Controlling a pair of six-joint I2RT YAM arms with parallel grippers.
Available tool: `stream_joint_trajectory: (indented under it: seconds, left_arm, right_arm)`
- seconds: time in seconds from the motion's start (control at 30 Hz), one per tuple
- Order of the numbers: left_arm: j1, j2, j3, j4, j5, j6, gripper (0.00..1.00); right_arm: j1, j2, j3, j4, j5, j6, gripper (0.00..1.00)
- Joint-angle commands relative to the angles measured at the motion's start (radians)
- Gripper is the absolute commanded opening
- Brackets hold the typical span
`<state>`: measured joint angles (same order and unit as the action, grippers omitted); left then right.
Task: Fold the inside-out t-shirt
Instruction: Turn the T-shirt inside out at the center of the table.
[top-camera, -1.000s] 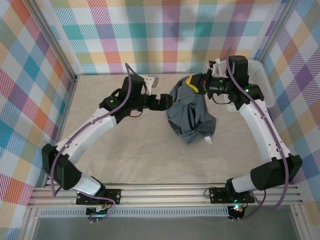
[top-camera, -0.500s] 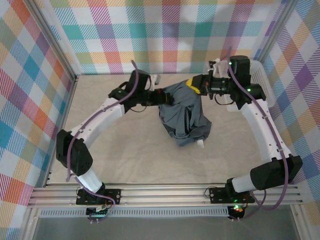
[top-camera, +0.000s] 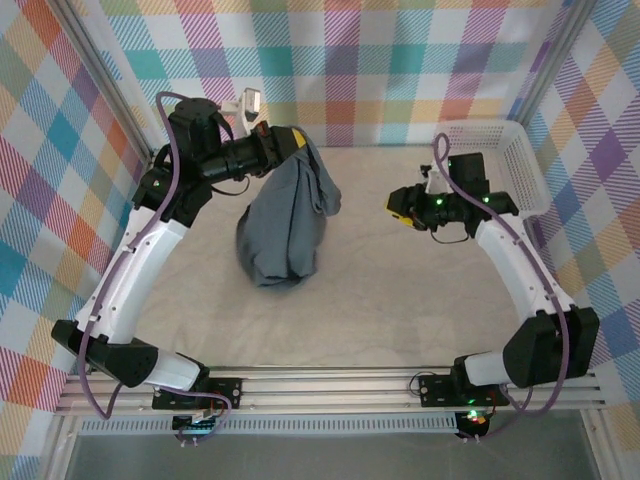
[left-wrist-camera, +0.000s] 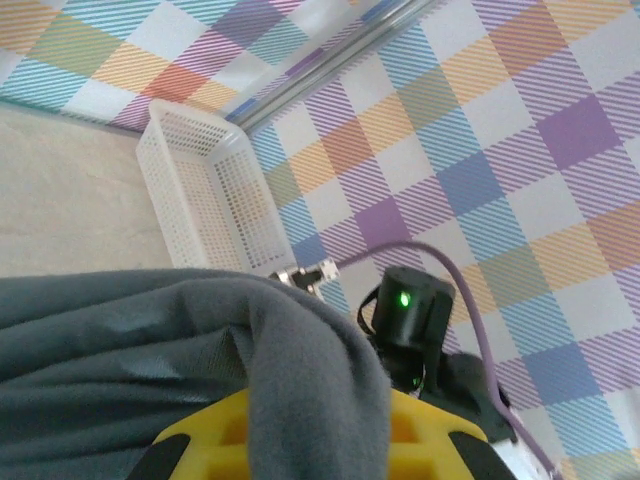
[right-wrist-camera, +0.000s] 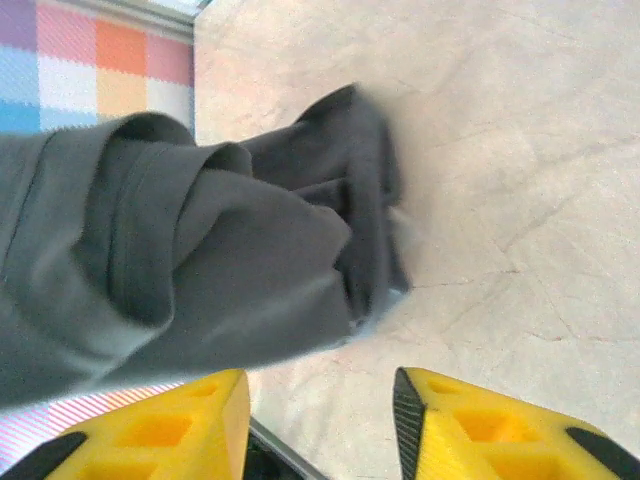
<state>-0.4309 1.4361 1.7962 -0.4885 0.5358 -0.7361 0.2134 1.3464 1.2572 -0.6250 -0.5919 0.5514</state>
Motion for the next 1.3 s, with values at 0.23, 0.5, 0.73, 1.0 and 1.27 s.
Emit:
stream_joint_trajectory:
  seconds: [0.23, 0.5, 0.73, 1.0, 1.27]
  left_arm:
    - [-0.007, 0.034, 0.057, -0.127, -0.070, 0.059, 0.00]
    - [-0.035, 0.023, 0.005, -0.131, 0.001, 0.078, 0.00]
    - [-0.035, 0.002, 0.008, -0.195, -0.026, 0.133, 0.00]
    - [0.061, -0.103, -0.123, -0.388, -0.318, 0.291, 0.00]
    - [0.057, 0.002, -0.373, -0.275, -0.079, 0.381, 0.03]
  right_arm:
    - [0.285, -0.072, 0.054, 0.447, 0.057, 0.069, 0.72]
    - [0.330, 0.072, 0.132, 0.461, 0.186, -0.139, 0.84]
    - [0.332, 0.170, 0.163, 0.348, 0.089, -0.178, 0.56]
    - [0.248, 0.063, 0.155, 0.267, -0.171, -0.007, 0.00]
    - [0.190, 0.066, 0.097, 0.779, -0.395, 0.468, 0.00]
